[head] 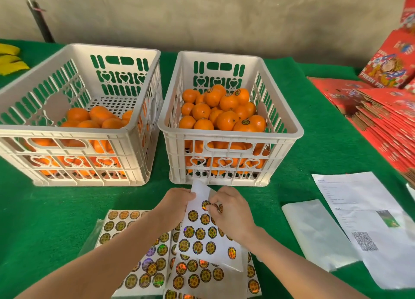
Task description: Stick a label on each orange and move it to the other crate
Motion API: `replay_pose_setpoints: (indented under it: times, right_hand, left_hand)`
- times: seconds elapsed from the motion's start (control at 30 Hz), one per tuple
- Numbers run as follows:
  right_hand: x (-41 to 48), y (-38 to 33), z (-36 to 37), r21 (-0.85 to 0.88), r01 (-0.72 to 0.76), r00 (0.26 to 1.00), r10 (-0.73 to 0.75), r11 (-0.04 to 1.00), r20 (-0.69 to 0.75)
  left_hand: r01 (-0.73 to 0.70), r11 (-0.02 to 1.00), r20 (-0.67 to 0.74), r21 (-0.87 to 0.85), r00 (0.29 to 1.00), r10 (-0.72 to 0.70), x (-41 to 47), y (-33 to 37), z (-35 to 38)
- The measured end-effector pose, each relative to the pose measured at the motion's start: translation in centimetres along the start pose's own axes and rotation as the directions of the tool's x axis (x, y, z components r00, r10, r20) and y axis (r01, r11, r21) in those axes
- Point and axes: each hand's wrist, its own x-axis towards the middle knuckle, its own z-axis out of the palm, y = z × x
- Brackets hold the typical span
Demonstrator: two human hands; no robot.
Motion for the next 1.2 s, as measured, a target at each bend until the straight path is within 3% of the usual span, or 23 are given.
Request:
replay_pose_setpoints:
  times: [0.13, 0.2, 0.33, 0.43, 0.5, 0.63, 0.77, 0.93, 1.1, 1.2]
  right_hand:
    - [-0.2, -0.7, -0.1, 0.106, 0.022, 1.0, -0.022, 0.994, 0.002]
    - [-0.1, -0.9, -0.3, 0.245, -0.06, 0.998, 0.063, 0.968, -0.003]
    - [0.5, -1.3, -1.2, 0.503, -0.27, 0.96, 0.273, 0.821, 0.07]
    - [1.2, -2.0, -2.2, 0.586, -0.208, 0.967, 0.253, 0.783, 0.005]
    - [1.9, -3.3, -3.1, 0.598, -0.1, 0.985, 0.165, 0.795, -0.054]
    - [4.8, -7.8, -4.5, 0.525, 0.223, 0.956, -0.079, 0.821, -0.282]
    - [10.1, -13.1, -3.3, 0.428, 0.454, 0.851, -0.238, 0.781, -0.468]
    - [17.9, -19.3, 0.4, 0.47, 0.395, 0.887, -0.196, 0.789, -0.417]
    - [23.4, -22.3, 4.0, 0.414, 0.245, 0.959, -0.156, 0.877, -0.238]
    - [24.6, -21.7, 5.0, 0.337, 0.133, 0.988, -0.096, 0.932, -0.125]
  left_hand:
    - [-0.089, 0.981, 0.031, 0.173, 0.996, 0.085, -0.2, -0.1, 0.0]
    - [-0.135, 0.956, 0.015, 0.261, 0.991, 0.135, 0.0, -0.3, -0.2]
    - [-0.196, 0.888, 0.063, 0.417, 0.98, 0.187, 0.5, -1.0, -0.5]
    - [-0.317, 0.696, 0.154, 0.644, 0.945, 0.288, 0.2, -1.5, -0.5]
    - [-0.402, 0.544, 0.148, 0.736, 0.881, 0.45, -0.8, -0.9, -1.2]
    - [-0.632, 0.489, 0.064, 0.601, 0.648, 0.759, -4.3, 4.2, -5.1]
    - [-0.754, 0.515, -0.145, 0.408, 0.503, 0.852, -6.5, 9.5, -10.7]
    - [-0.787, 0.538, -0.344, 0.303, 0.436, 0.832, -6.5, 12.4, -18.0]
    - [-0.793, 0.54, -0.455, 0.283, 0.384, 0.803, -4.8, 14.1, -24.3]
    - [-0.763, 0.579, -0.505, 0.289, 0.392, 0.769, -2.4, 16.4, -27.2]
